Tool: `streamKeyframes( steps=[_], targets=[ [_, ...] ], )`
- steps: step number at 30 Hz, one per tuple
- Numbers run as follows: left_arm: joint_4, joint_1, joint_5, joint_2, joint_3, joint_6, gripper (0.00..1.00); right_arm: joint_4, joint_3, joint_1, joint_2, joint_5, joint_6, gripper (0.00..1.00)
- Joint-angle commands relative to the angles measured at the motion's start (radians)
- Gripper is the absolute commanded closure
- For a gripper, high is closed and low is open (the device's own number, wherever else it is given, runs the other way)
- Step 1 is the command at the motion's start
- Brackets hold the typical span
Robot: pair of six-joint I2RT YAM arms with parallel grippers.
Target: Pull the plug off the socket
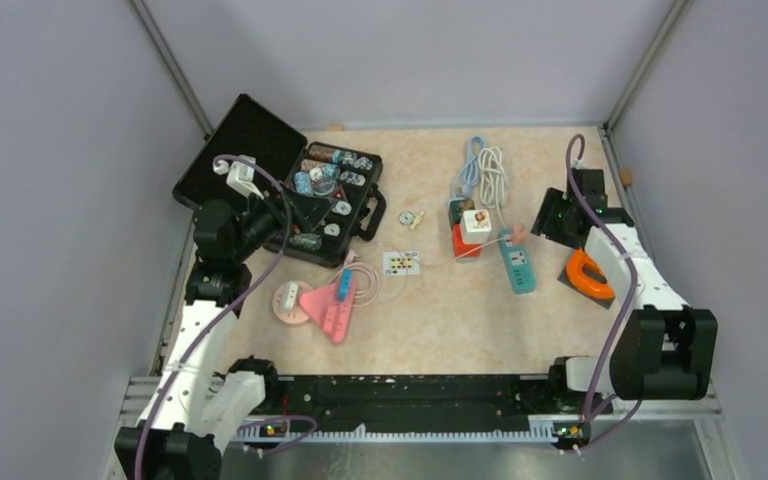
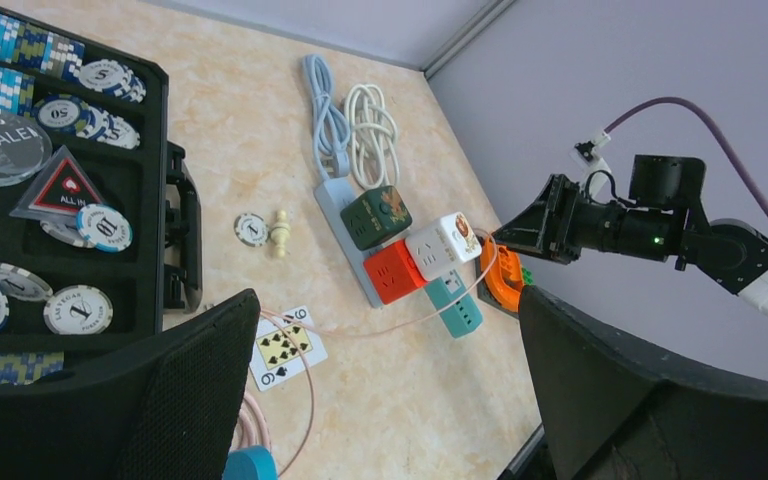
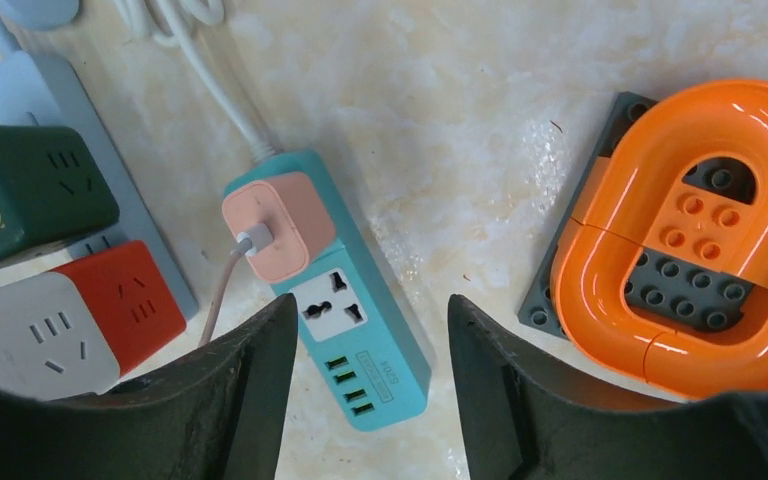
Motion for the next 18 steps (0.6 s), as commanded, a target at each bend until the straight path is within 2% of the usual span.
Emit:
streamKeyframes(
  steps=[1,3,8,15,18],
  targets=[
    [0.112,-0.016,-0.024,0.024,0.003,-0.018,0.01,0.052,0.000,0.017,0.039,-0.036,-0.076,0.46],
    [0.132,-0.026,-0.047,0.025,0.015,-0.054,0.01,0.112,-0.041,0.043,0.032,-0.040,-0.103,0.46],
    [0.229,-0.060,-0.107,0.017,0.016,-0.073,0.01,0.326,-0.162,0.104,-0.021,-0.190,-0.205,0.45],
    [0.219,-0.060,-0.102,0.022,0.048,-0.095,0.01,0.500,-0.208,0.153,-0.011,-0.047,-0.240,0.42],
    [0.217,-0.062,-0.100,0.015,0.051,-0.097,0.01,0.555,-0.209,0.153,0.018,-0.065,-0.233,0.43]
  ],
)
